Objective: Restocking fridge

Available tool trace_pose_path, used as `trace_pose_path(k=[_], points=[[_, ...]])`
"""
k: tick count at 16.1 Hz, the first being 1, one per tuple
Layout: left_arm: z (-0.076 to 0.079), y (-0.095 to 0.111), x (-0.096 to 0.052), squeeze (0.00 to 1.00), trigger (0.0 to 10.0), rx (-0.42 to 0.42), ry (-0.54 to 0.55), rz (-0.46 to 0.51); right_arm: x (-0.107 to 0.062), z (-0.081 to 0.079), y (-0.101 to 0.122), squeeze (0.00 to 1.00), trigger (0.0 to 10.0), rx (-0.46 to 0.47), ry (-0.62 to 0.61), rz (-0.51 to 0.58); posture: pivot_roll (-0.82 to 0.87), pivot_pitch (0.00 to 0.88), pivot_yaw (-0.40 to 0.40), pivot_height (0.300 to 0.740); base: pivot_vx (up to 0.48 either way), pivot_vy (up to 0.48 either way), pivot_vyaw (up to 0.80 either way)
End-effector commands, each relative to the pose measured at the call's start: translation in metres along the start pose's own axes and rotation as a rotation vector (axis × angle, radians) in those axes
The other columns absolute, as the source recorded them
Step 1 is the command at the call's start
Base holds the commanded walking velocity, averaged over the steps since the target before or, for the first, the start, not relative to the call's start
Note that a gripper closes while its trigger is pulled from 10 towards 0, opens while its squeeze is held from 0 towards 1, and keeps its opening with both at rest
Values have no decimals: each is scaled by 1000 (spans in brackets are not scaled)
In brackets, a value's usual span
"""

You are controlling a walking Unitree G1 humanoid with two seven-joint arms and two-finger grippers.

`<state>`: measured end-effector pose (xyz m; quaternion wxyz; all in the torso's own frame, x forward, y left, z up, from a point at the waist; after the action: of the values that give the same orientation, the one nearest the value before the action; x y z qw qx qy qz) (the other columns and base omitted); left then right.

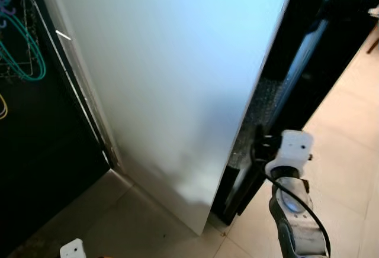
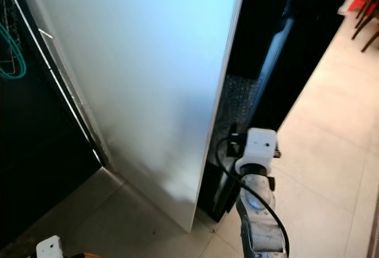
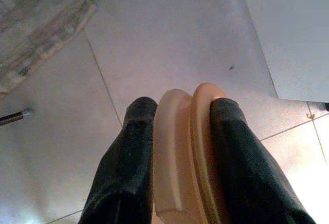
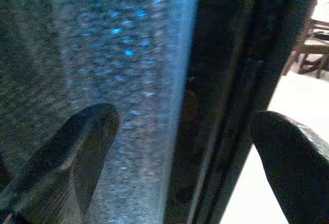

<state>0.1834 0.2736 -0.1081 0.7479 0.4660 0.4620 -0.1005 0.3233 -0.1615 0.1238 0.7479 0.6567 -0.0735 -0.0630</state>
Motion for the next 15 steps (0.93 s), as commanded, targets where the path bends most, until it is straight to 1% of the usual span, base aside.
trace_pose_path(k=[1, 2, 3, 7, 11, 14, 15], points=[[-5, -13, -2, 0, 10000, 25, 8, -49, -2, 9, 5, 0, 10000, 1, -44, 16, -63, 18, -47, 740, 0, 0, 0], [-5, -13, -2, 0, 10000, 41, 6, -51, -3, 12, 3, 0, 10000, -1, -60, 5, -68, 23, -43, 740, 0, 0, 0], [-5, -13, -2, 0, 10000, 57, 6, -51, -3, 13, 2, 0, 10000, -2, -58, -2, -67, 24, -43, 740, 0, 0, 0], [-2, -14, -2, 0, 10000, 65, -3, -54, -3, 13, 2, 0, 10000, 4, -61, -6, -70, 23, -39, 740, 0, -442, 0], [-1, -16, -2, 0, 10000, 59, -2, -55, -2, 13, 2, 0, 10000, 3, -59, -9, -65, 12, -41, 740, 0, 0, 0], [-1, -17, -2, 0, 10000, 59, -1, -56, 4, 1, -2, 0, 10000, -7, 15, -34, -61, 3, -40, 740, 0, 0, 0], [-1, -17, -2, 0, 10000, 59, 0, -56, 4, 0, -3, 0, 10000, -9, 20, -37, -61, 3, -40, 740, 0, 0, 0]])
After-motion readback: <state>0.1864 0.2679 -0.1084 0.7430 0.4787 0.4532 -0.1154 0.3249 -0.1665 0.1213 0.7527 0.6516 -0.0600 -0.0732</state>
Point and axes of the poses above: a point about 5 cm out from each wrist's last joint towards the gripper, its own x axis pointing out of the wrist towards the gripper, its own y axis along the axis of the wrist's last joint, z = x × y, the point moved 4 cm from there along x, pointing out of the wrist towards the gripper, and after that the axes turned 8 degrees about -x, right-handed, at the moved point
